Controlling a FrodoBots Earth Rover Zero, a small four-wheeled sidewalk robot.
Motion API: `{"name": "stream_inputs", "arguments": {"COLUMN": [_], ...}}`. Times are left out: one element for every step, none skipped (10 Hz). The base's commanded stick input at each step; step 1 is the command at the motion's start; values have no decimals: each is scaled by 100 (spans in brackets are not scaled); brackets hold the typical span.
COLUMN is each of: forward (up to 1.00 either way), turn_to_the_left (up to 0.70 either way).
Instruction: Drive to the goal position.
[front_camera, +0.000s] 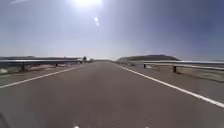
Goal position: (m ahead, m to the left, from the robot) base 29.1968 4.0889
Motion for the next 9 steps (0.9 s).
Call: {"name": "stream_inputs", "arguments": {"forward": [100, 100, 100, 100, 100, 100, 100, 100, 100], "turn_to_the_left": [27, 27, 0, 0, 0, 0, 0, 0, 0]}}
